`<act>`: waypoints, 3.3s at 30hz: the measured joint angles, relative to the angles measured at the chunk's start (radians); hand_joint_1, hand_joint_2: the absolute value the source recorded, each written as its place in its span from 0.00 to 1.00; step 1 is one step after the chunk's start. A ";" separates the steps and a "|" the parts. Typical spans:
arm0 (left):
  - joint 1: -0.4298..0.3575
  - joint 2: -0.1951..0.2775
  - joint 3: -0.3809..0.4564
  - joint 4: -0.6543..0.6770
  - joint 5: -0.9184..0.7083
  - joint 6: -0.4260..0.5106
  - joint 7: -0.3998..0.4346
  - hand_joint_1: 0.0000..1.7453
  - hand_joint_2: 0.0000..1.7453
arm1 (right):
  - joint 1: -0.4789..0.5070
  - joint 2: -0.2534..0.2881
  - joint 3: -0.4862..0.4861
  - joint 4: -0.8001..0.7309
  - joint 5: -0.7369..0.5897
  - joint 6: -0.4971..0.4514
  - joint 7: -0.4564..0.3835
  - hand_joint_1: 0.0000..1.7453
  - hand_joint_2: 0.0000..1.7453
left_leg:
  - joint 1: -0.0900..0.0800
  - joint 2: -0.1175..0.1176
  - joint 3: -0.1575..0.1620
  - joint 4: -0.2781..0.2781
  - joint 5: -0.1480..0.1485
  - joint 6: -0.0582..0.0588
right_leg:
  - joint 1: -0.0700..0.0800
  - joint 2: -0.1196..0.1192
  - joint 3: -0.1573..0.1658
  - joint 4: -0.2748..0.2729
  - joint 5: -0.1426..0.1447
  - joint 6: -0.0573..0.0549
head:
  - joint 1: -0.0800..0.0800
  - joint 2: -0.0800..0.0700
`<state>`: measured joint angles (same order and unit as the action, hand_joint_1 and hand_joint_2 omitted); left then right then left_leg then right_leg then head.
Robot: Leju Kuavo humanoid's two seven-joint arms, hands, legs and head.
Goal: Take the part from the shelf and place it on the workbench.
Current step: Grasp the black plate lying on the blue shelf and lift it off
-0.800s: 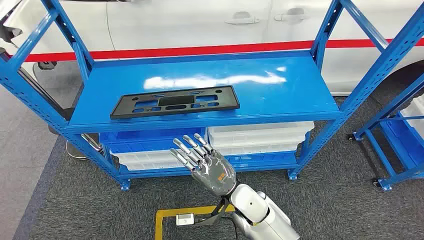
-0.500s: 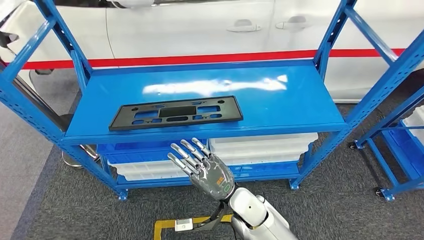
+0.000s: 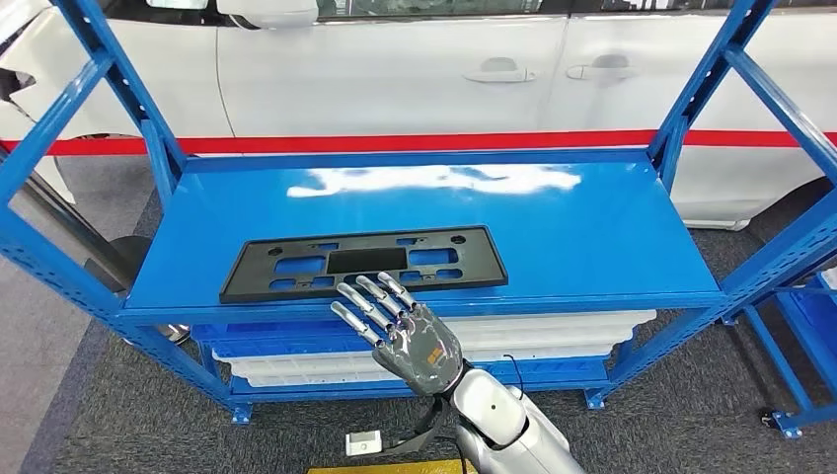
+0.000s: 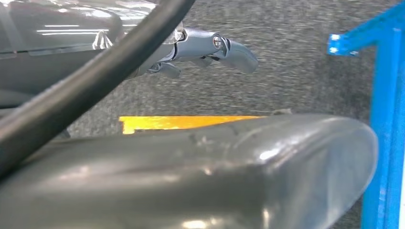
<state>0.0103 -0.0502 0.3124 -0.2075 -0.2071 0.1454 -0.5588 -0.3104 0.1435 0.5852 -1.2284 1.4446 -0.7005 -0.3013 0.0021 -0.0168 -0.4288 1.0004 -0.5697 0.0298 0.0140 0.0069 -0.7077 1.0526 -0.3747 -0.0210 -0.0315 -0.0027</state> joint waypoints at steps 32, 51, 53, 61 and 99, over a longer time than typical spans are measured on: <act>-0.021 0.007 -0.017 0.004 -0.060 -0.007 0.003 0.00 0.00 | -0.224 0.080 0.093 0.462 -0.034 0.004 0.181 0.97 1.00 | 0.005 0.013 -0.142 0.023 0.111 -0.016 | -0.005 -0.006 0.109 -0.028 -0.078 -0.006 | 0.001 0.000; -0.030 0.005 -0.018 0.004 -0.079 -0.015 0.019 0.00 0.00 | -0.351 0.120 0.112 0.640 -0.168 0.068 0.220 1.00 1.00 | 0.023 0.012 -0.152 0.027 0.122 -0.015 | -0.019 -0.002 0.101 0.007 -0.107 0.031 | 0.001 0.000; -0.032 0.004 -0.018 0.004 -0.082 -0.015 0.020 0.00 0.00 | -0.353 0.119 0.112 0.644 -0.173 0.070 0.222 1.00 1.00 | 0.022 0.014 -0.154 0.025 0.123 -0.006 | -0.021 -0.003 0.048 0.118 -0.167 0.038 | 0.002 0.000; -0.031 -0.006 -0.011 0.004 -0.071 0.000 0.032 0.00 0.00 | -0.359 0.116 0.109 0.629 -0.359 0.149 0.094 1.00 1.00 | 0.016 0.013 -0.141 0.025 0.115 -0.013 | -0.006 -0.005 0.111 -0.017 -0.078 0.007 | 0.001 0.000; -0.006 -0.050 0.164 0.004 -0.023 0.088 0.065 0.00 0.00 | 0.164 -0.033 0.046 -0.324 -1.733 0.541 -0.194 1.00 1.00 | 0.019 0.015 -0.172 0.173 -0.031 -0.049 | -0.018 -0.009 0.083 -0.033 -0.053 -0.011 | 0.001 0.000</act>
<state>0.0046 -0.1002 0.4768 -0.2033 -0.2299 0.2333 -0.4940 -0.1461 0.1101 0.6310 -1.5527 -0.2888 -0.1595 -0.4956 0.0213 -0.0014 -0.6004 1.1736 -0.6009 -0.0188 -0.0036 -0.0017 -0.6247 1.0192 -0.4280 -0.0325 -0.0303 -0.0027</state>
